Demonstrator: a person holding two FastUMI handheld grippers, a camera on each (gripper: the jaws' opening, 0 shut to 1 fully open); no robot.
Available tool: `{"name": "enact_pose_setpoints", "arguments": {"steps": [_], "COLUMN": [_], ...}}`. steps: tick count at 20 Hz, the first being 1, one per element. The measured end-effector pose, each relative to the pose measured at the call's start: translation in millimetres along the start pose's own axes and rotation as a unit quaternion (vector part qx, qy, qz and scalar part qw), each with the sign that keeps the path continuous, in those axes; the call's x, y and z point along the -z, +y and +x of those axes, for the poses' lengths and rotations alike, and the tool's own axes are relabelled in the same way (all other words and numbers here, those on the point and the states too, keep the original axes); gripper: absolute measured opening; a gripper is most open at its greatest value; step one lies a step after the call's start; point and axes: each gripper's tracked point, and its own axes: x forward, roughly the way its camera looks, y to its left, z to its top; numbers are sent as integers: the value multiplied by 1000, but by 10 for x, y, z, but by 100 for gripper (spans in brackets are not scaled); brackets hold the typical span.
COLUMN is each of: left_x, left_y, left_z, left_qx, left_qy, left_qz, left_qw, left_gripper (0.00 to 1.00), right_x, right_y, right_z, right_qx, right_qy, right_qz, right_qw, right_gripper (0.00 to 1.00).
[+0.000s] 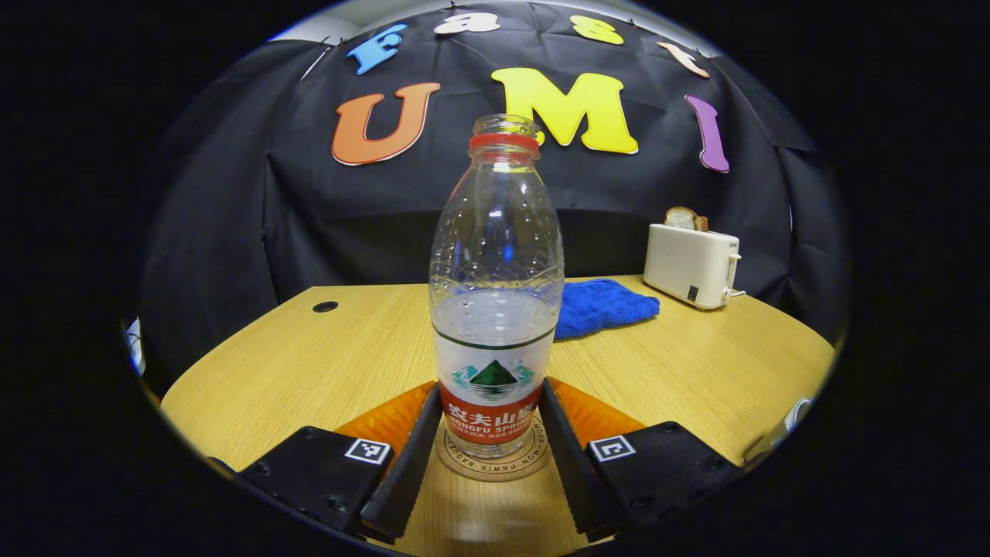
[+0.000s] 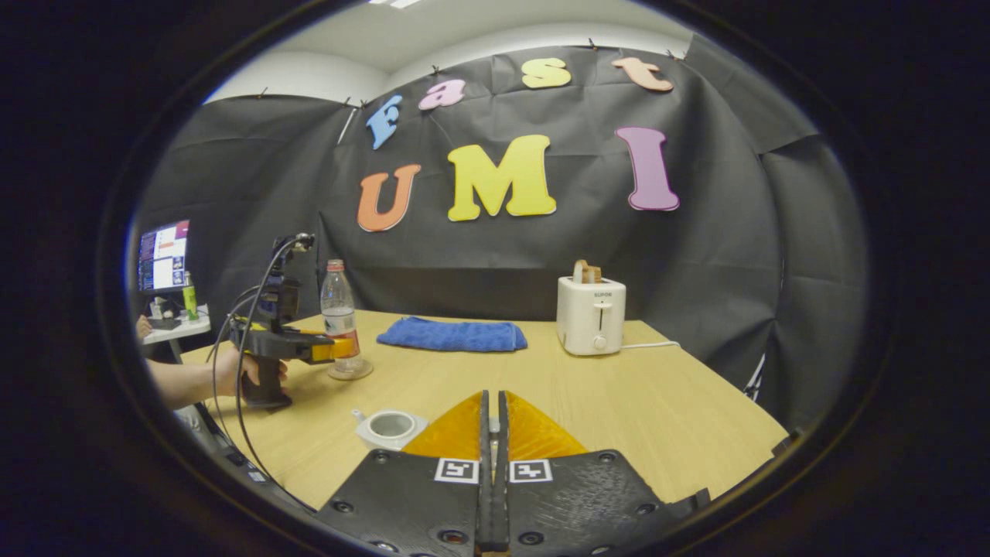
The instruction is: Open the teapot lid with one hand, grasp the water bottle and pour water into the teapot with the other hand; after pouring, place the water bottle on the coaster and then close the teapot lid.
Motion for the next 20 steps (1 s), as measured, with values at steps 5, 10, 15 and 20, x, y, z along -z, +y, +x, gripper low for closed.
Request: {"name": "enact_pose_setpoints", "arguments": {"steps": [5,10,15,20], "left_x": [55,37,-56,-329], "left_y": [3,-1,216,373], "left_z": [15,-175,-753,-1508], "left_qx": [-2,-2,-41,-80], "left_qy": [15,19,-2,-68], "left_qz": [-5,-18,-32,-30], "left_qw": [1000,1000,999,994], "left_gripper": [86,100,100,100], "right_x": [-3,-27,-170,-90], "right_y": [10,95,401,871], "right_z": [-12,17,154,368], "right_qx": [1,-8,-42,-110], "right_qy": [-1,-4,-23,-24], "right_qz": [-2,-2,-4,8], "right_qw": [1000,1000,999,994], "right_gripper": [0,0,0,0]}}
